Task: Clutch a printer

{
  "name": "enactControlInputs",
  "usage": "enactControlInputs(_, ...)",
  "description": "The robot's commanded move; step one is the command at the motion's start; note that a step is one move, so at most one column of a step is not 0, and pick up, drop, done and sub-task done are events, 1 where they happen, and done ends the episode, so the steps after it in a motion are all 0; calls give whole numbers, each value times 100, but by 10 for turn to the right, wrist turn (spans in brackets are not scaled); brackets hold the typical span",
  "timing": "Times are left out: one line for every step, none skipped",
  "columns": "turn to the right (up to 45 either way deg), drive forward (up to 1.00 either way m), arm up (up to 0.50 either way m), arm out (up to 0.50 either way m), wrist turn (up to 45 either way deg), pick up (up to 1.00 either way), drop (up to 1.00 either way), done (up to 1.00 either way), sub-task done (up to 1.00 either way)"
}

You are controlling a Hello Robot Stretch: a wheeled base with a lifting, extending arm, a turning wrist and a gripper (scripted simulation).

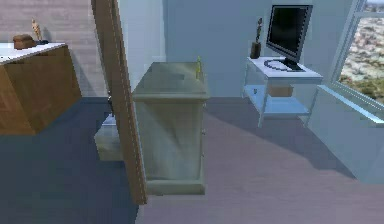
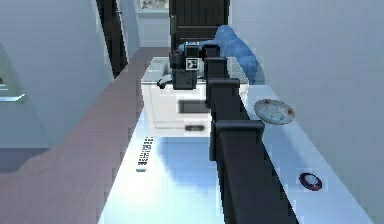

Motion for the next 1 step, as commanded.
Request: enactControlInputs(0, 0, 0, 0, 0, 0, 0, 100, 0)
